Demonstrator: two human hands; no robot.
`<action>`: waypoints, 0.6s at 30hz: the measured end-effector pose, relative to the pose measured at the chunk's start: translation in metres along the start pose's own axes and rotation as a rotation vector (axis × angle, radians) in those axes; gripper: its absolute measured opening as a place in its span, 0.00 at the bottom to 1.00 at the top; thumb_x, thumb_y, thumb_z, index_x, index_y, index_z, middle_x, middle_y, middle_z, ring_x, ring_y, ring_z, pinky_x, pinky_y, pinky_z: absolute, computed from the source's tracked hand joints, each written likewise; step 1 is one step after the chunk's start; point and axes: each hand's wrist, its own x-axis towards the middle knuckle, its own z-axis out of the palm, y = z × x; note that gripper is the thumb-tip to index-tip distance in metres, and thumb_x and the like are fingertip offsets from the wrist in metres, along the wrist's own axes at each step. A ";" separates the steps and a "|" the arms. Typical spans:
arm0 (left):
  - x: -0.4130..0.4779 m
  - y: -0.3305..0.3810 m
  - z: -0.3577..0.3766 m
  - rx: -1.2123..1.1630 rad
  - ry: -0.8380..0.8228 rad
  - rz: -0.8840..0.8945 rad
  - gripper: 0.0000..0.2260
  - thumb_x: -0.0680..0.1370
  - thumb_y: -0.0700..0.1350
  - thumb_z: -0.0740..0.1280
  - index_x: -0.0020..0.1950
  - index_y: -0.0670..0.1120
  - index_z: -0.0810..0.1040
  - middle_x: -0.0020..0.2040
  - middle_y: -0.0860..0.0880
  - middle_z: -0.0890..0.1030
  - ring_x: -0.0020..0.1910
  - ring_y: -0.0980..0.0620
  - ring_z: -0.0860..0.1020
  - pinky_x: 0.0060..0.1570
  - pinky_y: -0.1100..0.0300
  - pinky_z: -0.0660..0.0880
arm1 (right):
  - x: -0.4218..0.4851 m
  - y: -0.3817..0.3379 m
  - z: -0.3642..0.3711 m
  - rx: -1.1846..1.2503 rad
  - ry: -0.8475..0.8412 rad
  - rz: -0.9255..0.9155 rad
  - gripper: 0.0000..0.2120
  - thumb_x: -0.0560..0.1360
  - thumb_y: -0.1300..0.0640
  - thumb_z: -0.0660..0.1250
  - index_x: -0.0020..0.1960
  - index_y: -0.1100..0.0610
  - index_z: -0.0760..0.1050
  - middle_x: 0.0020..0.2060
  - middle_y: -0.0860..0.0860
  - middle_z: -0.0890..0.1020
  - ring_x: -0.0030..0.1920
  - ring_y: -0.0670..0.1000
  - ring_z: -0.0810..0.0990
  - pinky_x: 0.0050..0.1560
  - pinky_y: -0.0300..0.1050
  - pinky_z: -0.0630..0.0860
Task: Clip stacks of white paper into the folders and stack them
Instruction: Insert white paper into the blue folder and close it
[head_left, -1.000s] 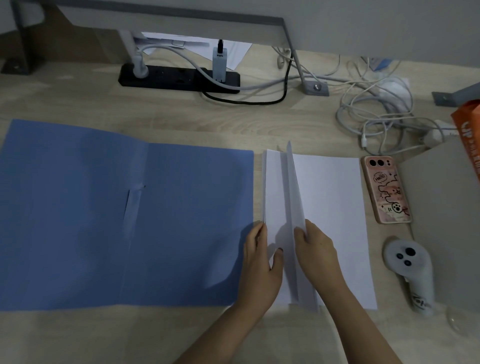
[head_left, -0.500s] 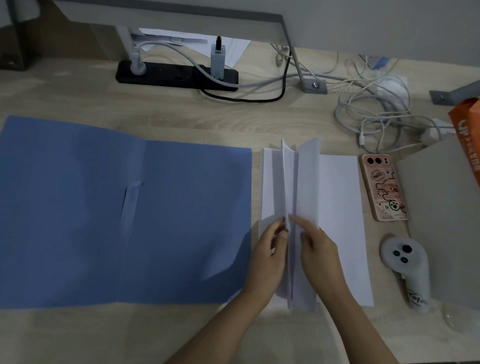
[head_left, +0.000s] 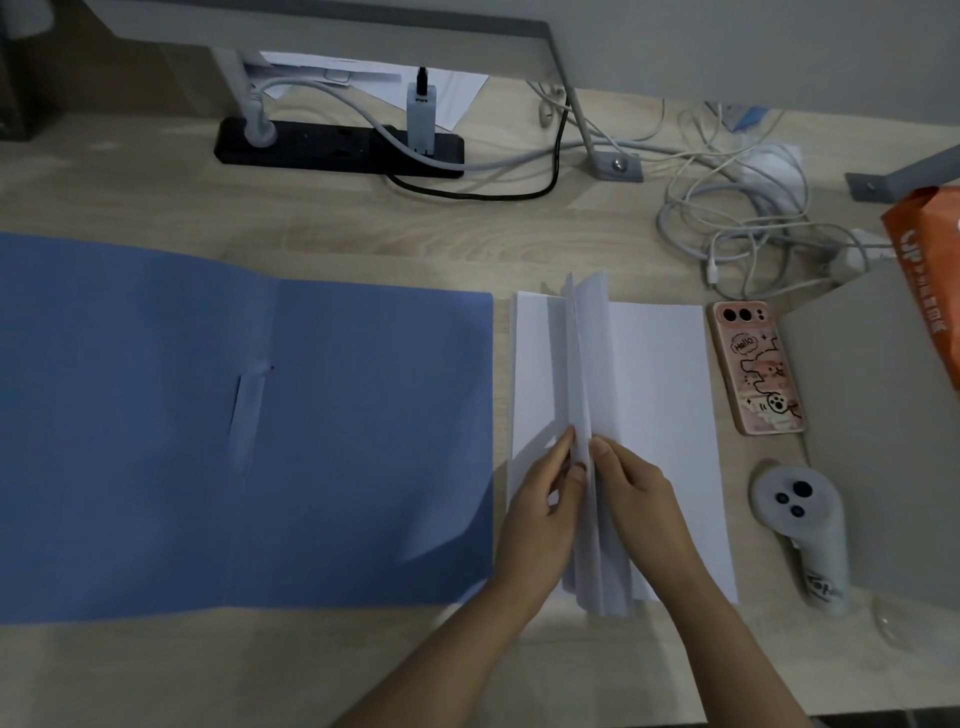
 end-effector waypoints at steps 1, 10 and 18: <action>0.000 0.000 0.000 0.003 0.002 -0.001 0.21 0.76 0.55 0.56 0.70 0.59 0.63 0.68 0.56 0.71 0.63 0.61 0.70 0.62 0.65 0.69 | 0.000 0.000 0.000 0.000 0.000 0.001 0.16 0.80 0.54 0.52 0.63 0.54 0.72 0.51 0.45 0.76 0.46 0.38 0.74 0.53 0.27 0.67; -0.002 0.007 -0.004 0.019 0.013 0.009 0.15 0.80 0.50 0.56 0.63 0.66 0.61 0.63 0.63 0.69 0.60 0.67 0.68 0.66 0.62 0.68 | 0.001 0.010 -0.002 -0.112 0.031 -0.079 0.11 0.80 0.57 0.54 0.50 0.55 0.76 0.39 0.47 0.79 0.38 0.37 0.76 0.43 0.24 0.72; 0.014 0.031 -0.010 -0.073 -0.014 -0.092 0.21 0.78 0.59 0.57 0.68 0.53 0.64 0.62 0.56 0.71 0.64 0.53 0.71 0.65 0.57 0.69 | -0.005 -0.003 0.004 -0.166 -0.009 -0.150 0.16 0.79 0.58 0.55 0.63 0.42 0.62 0.36 0.41 0.77 0.31 0.43 0.78 0.35 0.31 0.76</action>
